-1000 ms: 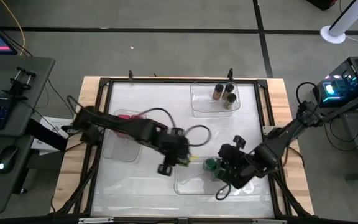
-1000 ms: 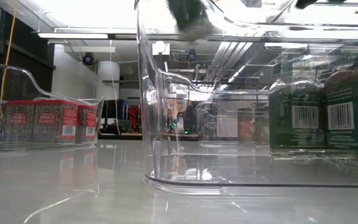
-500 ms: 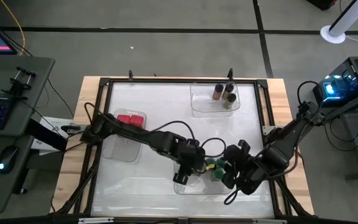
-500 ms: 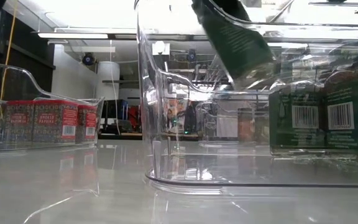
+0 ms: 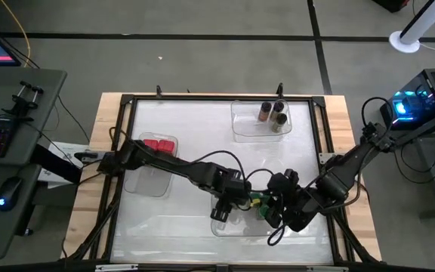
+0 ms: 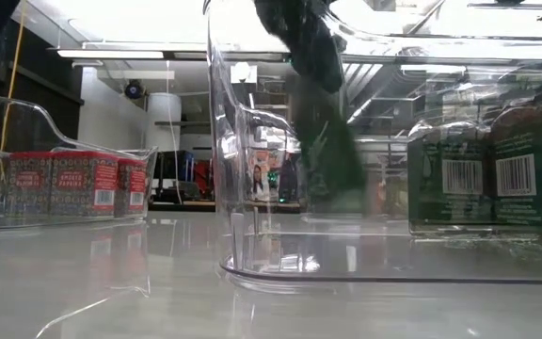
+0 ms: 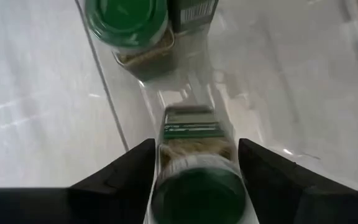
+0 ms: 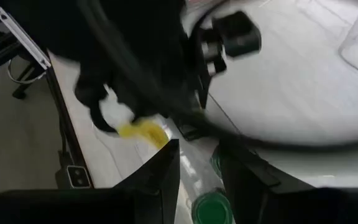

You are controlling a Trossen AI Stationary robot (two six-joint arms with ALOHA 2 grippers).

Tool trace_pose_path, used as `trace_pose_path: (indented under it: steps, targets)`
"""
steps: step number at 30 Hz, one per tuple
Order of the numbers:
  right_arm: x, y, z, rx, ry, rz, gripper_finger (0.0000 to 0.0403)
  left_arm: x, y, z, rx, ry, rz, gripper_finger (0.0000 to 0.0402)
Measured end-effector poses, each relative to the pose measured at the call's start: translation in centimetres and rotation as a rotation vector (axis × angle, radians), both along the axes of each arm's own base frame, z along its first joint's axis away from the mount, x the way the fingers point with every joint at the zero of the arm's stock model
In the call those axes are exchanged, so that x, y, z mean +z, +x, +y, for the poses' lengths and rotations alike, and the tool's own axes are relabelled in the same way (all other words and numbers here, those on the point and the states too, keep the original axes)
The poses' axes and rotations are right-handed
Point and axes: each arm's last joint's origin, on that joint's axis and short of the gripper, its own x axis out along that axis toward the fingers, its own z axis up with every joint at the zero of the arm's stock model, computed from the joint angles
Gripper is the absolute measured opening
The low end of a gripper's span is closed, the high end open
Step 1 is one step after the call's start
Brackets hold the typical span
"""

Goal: Sort spices by type
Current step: Put the green seasoning bottle into the bottom right transparent bin

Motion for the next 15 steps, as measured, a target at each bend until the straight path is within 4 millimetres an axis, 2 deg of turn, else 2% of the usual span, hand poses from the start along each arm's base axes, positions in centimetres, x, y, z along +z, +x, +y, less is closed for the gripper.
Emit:
trace_pose_path:
  steps: [3, 9, 15]
  targets:
    - [0.1, 0.1, 0.1, 0.019, -0.004, -0.014, 0.0108, -0.8, 0.1, -0.1, -0.002, 0.009, 0.026, 0.0213]
    - [0.2, 0.2, 0.2, 0.022, 0.001, -0.022, 0.0108, -1.5, 0.3, -0.3, 0.007, 0.006, 0.040, 0.0184]
    - [0.1, 0.2, 0.2, 0.044, 0.001, -0.011, 0.0108, 0.1, 0.1, 0.0, -0.012, 0.001, -0.012, 0.0193]
